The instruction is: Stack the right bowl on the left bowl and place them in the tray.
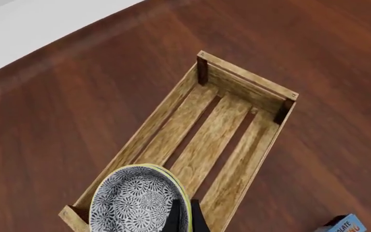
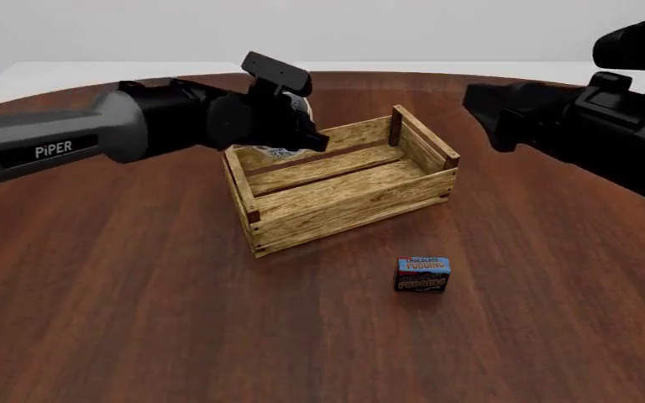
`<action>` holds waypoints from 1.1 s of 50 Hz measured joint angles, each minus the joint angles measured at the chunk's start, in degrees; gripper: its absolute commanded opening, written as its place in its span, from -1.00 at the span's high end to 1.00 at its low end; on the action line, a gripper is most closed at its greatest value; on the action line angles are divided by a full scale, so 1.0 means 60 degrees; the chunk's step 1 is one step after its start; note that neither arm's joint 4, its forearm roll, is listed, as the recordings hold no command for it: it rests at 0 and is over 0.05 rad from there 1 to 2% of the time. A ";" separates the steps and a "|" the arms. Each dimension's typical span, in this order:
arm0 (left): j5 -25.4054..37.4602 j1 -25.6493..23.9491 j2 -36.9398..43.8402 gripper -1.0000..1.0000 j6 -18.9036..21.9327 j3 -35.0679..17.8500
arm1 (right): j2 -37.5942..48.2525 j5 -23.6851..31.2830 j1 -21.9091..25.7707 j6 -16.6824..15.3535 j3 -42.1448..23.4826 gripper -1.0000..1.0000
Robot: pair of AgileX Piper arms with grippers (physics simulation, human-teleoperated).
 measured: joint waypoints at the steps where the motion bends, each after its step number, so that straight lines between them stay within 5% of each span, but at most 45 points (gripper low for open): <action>1: 0.0011 -0.0004 0.0068 1.00 0.0000 -0.0062 | 0.0001 0.0000 -0.0005 -0.0002 -0.0001 -1.00; 55: 0.0460 -0.0095 0.3011 1.00 -0.0007 -0.2231 | -0.0241 0.0118 -0.0177 0.0050 -0.0037 -1.00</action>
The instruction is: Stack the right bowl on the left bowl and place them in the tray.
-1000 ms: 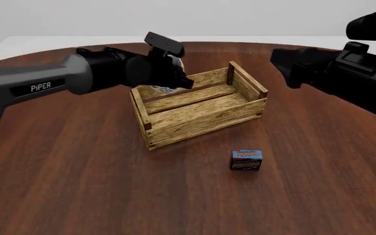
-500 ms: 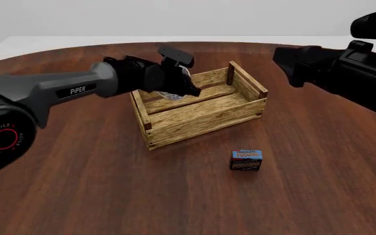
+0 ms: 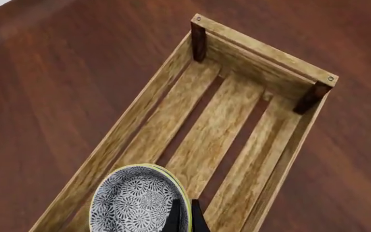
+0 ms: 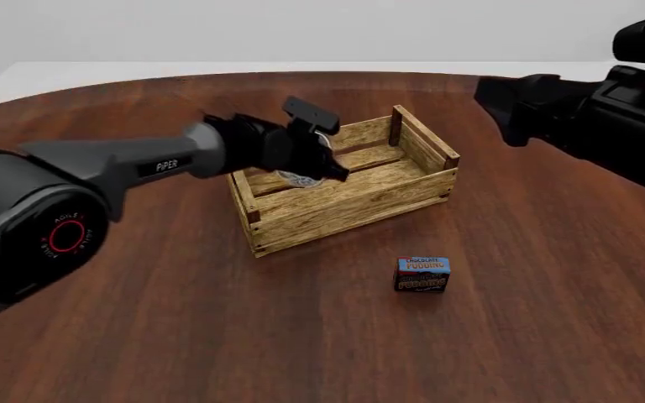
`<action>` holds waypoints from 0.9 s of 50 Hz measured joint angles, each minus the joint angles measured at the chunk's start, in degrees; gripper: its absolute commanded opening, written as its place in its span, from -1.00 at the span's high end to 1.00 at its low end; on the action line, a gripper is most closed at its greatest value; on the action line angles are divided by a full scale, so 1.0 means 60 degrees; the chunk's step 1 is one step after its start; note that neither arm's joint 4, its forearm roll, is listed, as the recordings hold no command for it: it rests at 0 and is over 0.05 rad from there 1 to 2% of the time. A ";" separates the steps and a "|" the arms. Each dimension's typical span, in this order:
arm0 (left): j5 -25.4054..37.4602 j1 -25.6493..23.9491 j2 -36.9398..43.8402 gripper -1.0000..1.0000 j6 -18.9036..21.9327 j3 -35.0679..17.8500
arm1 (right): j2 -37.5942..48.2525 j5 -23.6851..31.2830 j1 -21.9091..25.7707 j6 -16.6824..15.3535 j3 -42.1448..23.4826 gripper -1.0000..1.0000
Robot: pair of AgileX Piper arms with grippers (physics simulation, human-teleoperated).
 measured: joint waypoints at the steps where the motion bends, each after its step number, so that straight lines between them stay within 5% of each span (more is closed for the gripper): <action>1: -0.0001 -0.0001 0.0031 1.00 0.0000 -0.0012 | -0.0005 0.0002 -0.0001 0.0000 -0.0001 -1.00; 40: -0.0035 -0.0052 0.0716 1.00 0.0029 -0.0218 | -0.0151 0.0056 -0.0020 -0.0001 0.0025 -1.00; 41: -0.0033 -0.0054 0.0716 -1.00 0.0024 -0.0219 | -0.0154 0.0057 -0.0020 -0.0001 0.0025 -1.00; 45: -0.0028 -0.0057 0.0707 -1.00 0.0005 -0.0240 | -0.0171 0.0067 -0.0020 0.0001 0.0025 -1.00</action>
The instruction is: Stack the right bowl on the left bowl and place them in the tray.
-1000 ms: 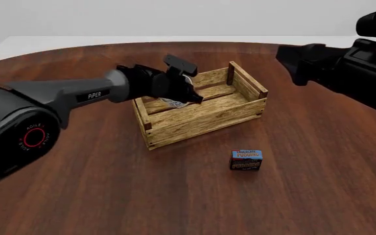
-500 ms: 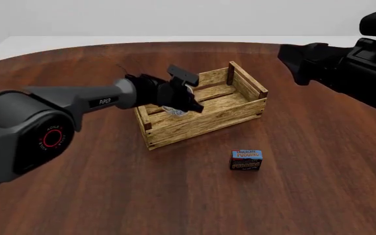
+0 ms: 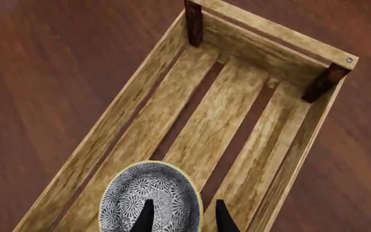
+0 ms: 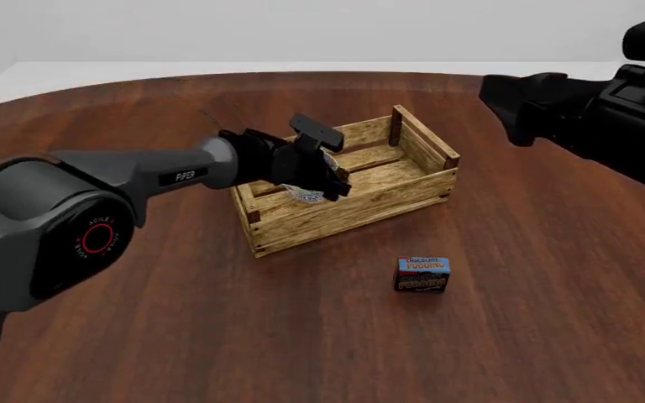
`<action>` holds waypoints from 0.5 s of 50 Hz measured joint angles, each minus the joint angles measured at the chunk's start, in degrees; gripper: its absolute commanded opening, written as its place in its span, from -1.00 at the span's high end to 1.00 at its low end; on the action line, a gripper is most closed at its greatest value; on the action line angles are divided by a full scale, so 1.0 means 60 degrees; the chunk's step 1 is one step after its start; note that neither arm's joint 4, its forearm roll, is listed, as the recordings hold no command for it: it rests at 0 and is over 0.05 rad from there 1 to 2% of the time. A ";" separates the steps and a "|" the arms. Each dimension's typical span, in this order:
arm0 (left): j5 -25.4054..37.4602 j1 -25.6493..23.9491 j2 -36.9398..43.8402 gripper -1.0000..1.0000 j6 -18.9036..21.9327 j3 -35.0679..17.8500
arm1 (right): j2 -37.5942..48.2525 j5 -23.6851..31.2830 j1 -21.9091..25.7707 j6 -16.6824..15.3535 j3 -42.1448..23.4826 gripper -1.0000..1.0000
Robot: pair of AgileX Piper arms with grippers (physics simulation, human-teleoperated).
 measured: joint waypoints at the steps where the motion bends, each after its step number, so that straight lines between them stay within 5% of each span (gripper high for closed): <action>1: 0.0002 -0.0002 -0.0004 -1.00 -0.0008 -0.0005 | -0.0004 0.0002 0.0000 0.0001 0.0000 -1.00; 25: 0.0020 -0.0136 -0.0662 -1.00 -0.0082 0.0275 | -0.0074 0.0058 0.0016 -0.0003 -0.0014 -1.00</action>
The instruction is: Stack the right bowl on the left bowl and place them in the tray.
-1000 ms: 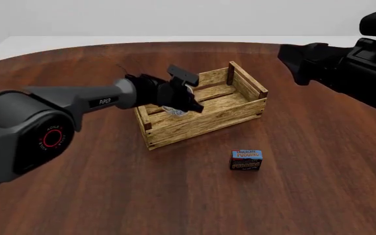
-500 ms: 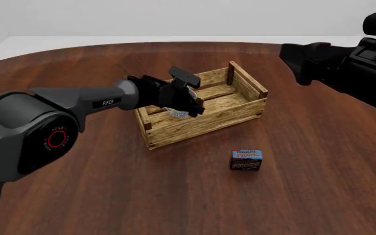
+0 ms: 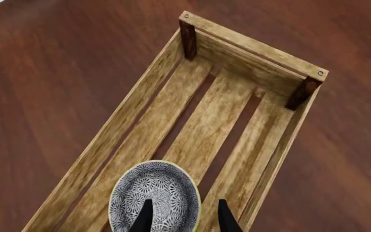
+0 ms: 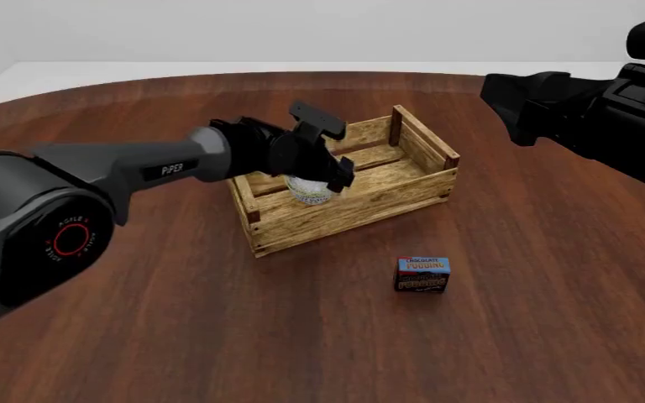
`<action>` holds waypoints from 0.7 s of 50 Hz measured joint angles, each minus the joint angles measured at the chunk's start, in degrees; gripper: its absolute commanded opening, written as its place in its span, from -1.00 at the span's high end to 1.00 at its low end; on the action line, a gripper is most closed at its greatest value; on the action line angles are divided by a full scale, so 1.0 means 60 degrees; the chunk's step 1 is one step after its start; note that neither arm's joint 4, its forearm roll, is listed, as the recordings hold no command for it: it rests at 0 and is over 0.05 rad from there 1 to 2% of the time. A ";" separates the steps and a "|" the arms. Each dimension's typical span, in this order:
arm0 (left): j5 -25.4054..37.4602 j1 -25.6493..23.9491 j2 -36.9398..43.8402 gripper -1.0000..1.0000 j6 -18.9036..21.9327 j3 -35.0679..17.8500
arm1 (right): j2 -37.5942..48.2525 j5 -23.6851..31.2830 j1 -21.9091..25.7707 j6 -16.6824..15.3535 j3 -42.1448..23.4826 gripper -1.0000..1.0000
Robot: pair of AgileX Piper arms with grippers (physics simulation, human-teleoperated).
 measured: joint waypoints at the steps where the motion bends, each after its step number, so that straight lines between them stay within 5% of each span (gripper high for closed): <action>1: -0.0019 -0.0005 -0.0089 -1.00 -0.0014 0.0057 | -0.0001 0.0002 0.0001 -0.0001 -0.0001 -1.00; 35: -0.2083 0.0103 -0.5455 -1.00 -0.0896 0.4406 | 0.0069 -0.0017 0.0095 -0.0103 0.0019 -1.00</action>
